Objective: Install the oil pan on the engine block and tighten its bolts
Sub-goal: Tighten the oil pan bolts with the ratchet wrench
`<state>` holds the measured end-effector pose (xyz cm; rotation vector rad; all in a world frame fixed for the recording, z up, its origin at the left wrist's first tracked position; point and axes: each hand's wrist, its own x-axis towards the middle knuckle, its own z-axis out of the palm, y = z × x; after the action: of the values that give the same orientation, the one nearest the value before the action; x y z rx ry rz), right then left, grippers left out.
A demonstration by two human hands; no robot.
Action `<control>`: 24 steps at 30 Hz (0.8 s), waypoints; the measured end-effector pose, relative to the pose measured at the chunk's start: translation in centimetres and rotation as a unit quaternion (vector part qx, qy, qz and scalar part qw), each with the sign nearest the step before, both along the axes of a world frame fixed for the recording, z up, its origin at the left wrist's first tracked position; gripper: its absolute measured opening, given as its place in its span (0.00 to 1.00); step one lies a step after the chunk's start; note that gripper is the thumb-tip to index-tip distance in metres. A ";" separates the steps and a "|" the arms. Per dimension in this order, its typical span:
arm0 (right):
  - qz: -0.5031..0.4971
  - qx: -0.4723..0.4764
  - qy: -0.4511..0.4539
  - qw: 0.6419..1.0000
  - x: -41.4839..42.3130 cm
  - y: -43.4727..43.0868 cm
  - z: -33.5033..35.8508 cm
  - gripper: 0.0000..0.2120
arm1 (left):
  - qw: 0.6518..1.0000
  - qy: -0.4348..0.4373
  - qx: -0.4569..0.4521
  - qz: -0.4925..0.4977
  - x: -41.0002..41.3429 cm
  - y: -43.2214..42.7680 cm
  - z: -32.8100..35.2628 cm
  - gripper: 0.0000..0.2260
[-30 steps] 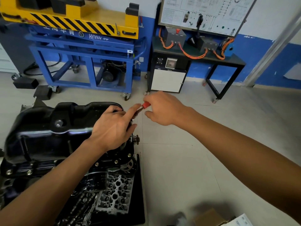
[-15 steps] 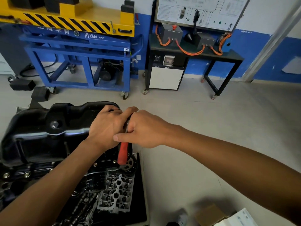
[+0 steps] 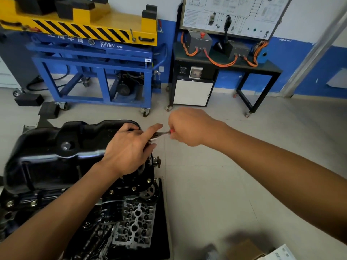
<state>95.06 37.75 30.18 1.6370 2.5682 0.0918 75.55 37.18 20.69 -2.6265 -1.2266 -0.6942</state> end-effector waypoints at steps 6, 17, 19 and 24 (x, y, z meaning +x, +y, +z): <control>0.026 -0.060 0.136 0.989 -1.7 1.4 -3.9 0.32 | 1.000 0.004 0.015 -0.005 -0.2 0.0 0.1 0.27; -0.008 0.025 0.066 0.997 1.6 -1.0 -2.3 0.13 | 0.999 0.011 0.019 0.039 0.5 -0.1 -0.3 0.22; 0.004 -0.020 0.068 0.997 1.2 -2.3 -1.8 0.19 | 0.999 0.015 0.013 0.038 0.6 -0.1 -0.2 0.23; 0.023 -0.097 0.175 0.979 -2.7 -4.9 -2.4 0.27 | 0.998 0.051 0.005 0.022 0.0 -0.2 0.0 0.24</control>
<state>92.38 32.86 27.82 1.6461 2.7528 -0.4706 75.60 36.98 20.68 -2.5821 -1.2450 -0.5499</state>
